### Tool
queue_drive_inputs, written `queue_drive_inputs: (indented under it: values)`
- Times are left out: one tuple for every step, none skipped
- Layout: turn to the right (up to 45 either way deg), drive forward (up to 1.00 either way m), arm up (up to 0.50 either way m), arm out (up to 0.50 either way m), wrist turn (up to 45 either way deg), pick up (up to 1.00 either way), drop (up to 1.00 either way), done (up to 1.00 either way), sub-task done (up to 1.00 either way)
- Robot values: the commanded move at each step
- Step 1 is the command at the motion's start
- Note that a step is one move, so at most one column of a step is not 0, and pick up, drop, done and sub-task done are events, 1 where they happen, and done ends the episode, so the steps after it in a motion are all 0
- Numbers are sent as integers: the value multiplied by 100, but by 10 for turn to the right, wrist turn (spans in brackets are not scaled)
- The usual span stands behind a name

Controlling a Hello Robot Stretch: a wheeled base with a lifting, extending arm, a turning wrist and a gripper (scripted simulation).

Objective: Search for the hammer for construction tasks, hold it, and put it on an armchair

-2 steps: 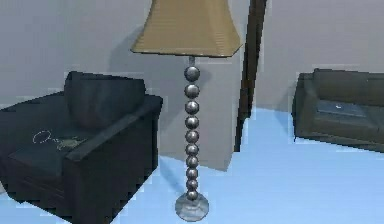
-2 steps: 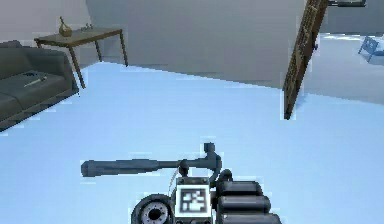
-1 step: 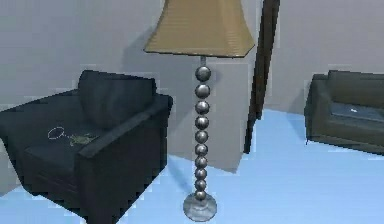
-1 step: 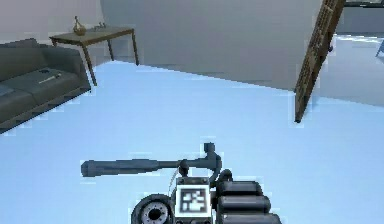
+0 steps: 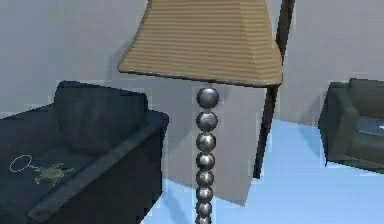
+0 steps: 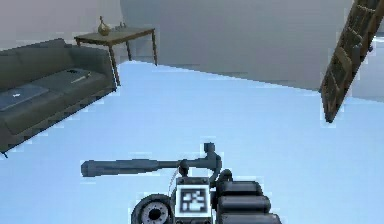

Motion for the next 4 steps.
queue_drive_inputs:
  values:
    - [-450, 0, 0, 0, 0, 0, 0, 0, 0]
    - [-210, 0, 0, 0, 0, 0, 0, 0, 0]
    - [0, 100, 0, 0, 0, 0, 0, 0, 0]
    - [-30, 0, 0, 0, 0, 0, 0, 0, 0]
